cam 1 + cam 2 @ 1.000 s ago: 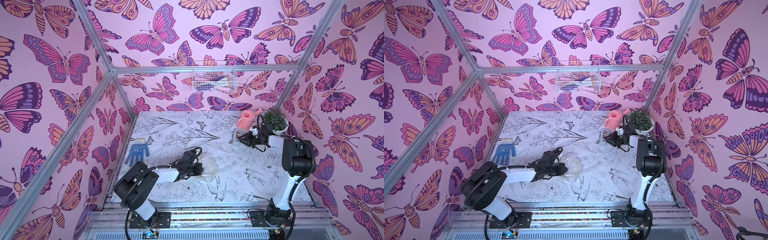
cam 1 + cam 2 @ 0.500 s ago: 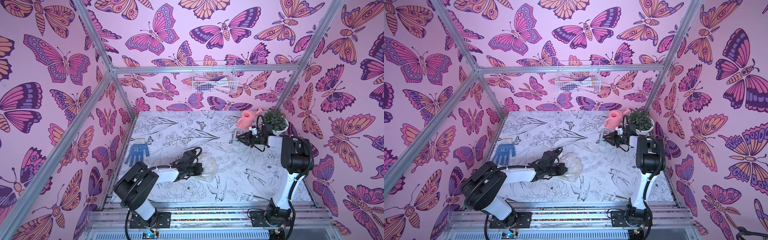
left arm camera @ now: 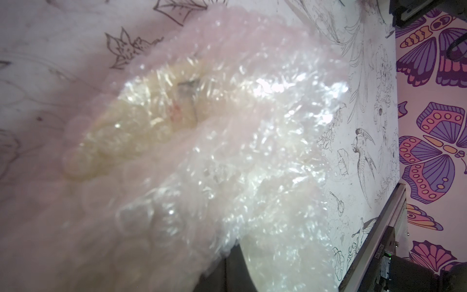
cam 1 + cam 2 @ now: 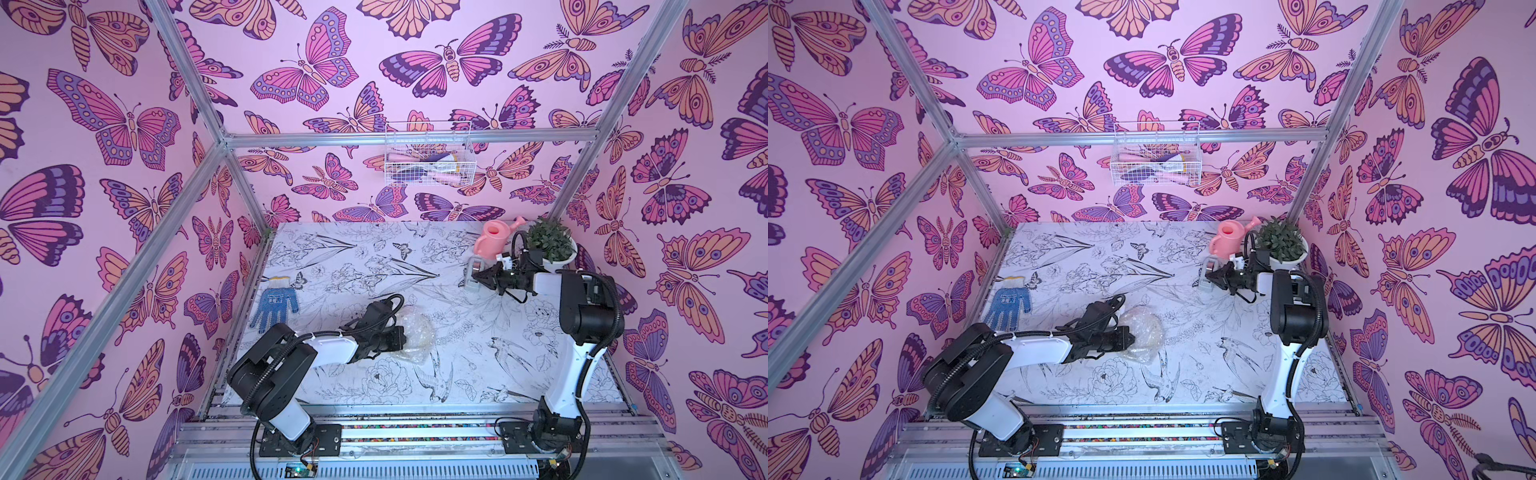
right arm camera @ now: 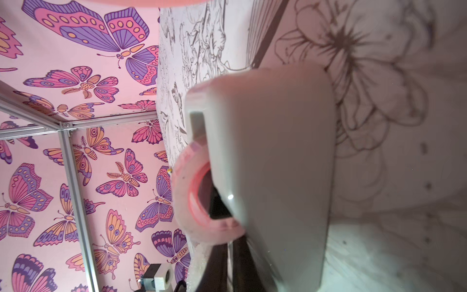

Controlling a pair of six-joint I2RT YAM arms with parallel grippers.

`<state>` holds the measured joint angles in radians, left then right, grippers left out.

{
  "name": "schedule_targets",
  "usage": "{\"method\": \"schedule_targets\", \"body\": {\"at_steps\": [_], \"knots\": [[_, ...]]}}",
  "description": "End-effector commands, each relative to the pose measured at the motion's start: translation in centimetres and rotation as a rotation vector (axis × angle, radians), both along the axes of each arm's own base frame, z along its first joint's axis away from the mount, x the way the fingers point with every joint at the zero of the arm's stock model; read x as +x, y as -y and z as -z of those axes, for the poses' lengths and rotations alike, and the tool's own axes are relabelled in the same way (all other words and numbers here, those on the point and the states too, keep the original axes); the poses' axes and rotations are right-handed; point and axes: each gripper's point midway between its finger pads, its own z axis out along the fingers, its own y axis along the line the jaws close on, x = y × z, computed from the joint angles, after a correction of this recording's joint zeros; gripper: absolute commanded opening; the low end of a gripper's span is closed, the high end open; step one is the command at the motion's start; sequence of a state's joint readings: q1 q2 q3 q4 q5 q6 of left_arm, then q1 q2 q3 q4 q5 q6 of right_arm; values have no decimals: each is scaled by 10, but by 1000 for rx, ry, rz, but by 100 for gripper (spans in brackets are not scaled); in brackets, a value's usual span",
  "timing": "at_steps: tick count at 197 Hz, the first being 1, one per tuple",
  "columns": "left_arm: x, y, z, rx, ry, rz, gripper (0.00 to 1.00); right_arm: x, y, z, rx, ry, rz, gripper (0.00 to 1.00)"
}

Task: Wrap dinner plates in bubble wrap
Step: Pull the tape from the tape cutter.

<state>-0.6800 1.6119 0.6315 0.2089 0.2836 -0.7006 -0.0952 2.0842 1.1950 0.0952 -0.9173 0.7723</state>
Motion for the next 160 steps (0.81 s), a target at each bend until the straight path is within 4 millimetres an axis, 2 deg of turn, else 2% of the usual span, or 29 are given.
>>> {"method": "schedule_targets", "body": {"at_steps": [1, 40, 69, 116, 160], "knots": [[-45, -46, 57, 213, -208, -29, 0, -2, -7, -4, 14, -16, 9, 0], [-45, -46, 58, 214, -209, -29, 0, -3, -9, -45, 39, 50, 19, 0], [-45, -46, 58, 215, -212, -31, 0, -17, -13, -59, 53, 60, 17, 0], [-46, -46, 58, 213, -213, -28, 0, -56, -25, -60, 72, 43, 8, 0], [-46, -47, 58, 214, -212, -27, 0, -111, -46, -43, 95, 5, -3, 0]]}}
